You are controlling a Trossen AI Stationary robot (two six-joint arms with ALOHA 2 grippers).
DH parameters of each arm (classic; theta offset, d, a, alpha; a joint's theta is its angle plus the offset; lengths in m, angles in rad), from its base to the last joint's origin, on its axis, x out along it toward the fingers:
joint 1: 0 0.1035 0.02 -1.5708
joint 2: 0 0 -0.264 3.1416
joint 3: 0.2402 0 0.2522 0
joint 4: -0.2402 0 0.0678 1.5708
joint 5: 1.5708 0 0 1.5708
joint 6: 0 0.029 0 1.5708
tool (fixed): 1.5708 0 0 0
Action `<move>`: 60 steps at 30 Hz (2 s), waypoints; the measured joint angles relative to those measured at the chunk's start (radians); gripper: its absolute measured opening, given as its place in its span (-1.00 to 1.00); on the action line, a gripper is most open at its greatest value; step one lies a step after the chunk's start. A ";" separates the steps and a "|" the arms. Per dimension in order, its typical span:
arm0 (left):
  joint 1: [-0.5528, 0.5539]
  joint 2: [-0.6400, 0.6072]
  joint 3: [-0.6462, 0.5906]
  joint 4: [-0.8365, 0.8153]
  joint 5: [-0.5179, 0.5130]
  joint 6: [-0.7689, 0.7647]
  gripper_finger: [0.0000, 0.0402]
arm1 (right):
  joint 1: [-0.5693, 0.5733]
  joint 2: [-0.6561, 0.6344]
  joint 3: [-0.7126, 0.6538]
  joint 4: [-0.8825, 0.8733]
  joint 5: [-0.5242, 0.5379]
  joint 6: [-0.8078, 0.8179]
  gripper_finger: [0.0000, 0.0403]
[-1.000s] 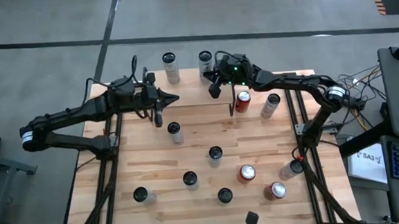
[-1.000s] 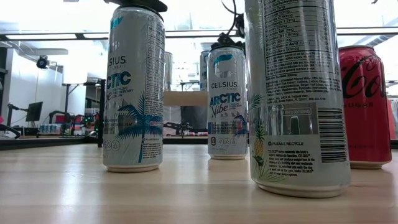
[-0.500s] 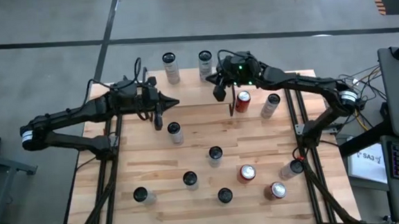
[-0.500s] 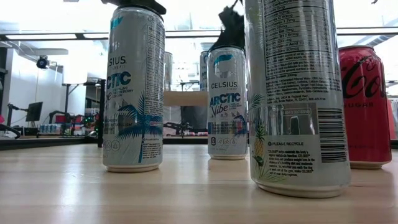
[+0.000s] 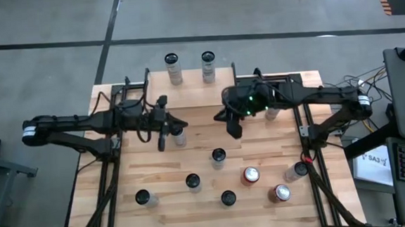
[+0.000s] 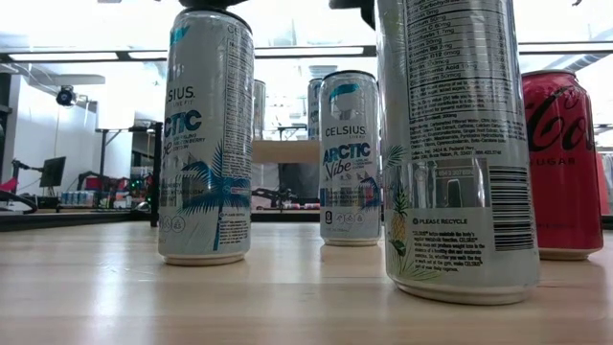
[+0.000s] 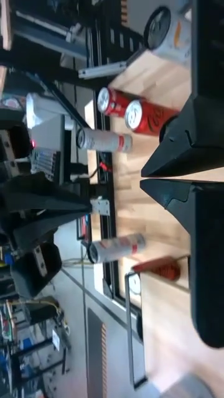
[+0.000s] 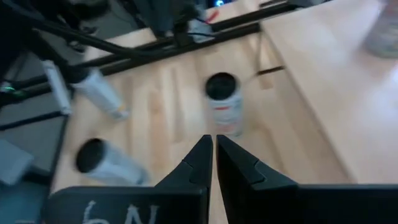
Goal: Place canned beverage on shelf
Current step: Put the white soda can aligned with the other white soda can on the shelf
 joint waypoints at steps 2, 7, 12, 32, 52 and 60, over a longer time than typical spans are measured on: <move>-0.015 0.000 -0.005 0.020 0.000 0.001 -1.00 | 0.037 0.001 0.001 -0.002 0.022 0.026 -0.93; -0.022 0.000 -0.005 0.048 0.001 0.003 -1.00 | 0.112 0.005 0.001 -0.030 0.066 0.041 -0.78; -0.022 0.000 -0.005 0.049 0.000 0.003 -1.00 | 0.162 0.006 -0.007 -0.048 0.073 -0.018 -0.36; -0.022 -0.001 -0.005 0.044 0.000 0.037 -1.00 | 0.300 0.126 -0.014 -0.231 0.341 -0.063 0.93; -0.022 -0.001 -0.005 0.046 0.000 0.061 -1.00 | 0.304 0.304 -0.014 -0.220 0.241 -0.010 0.93; -0.022 -0.001 -0.005 0.043 0.000 0.063 -1.00 | 0.304 0.313 -0.014 -0.175 0.251 -0.029 0.86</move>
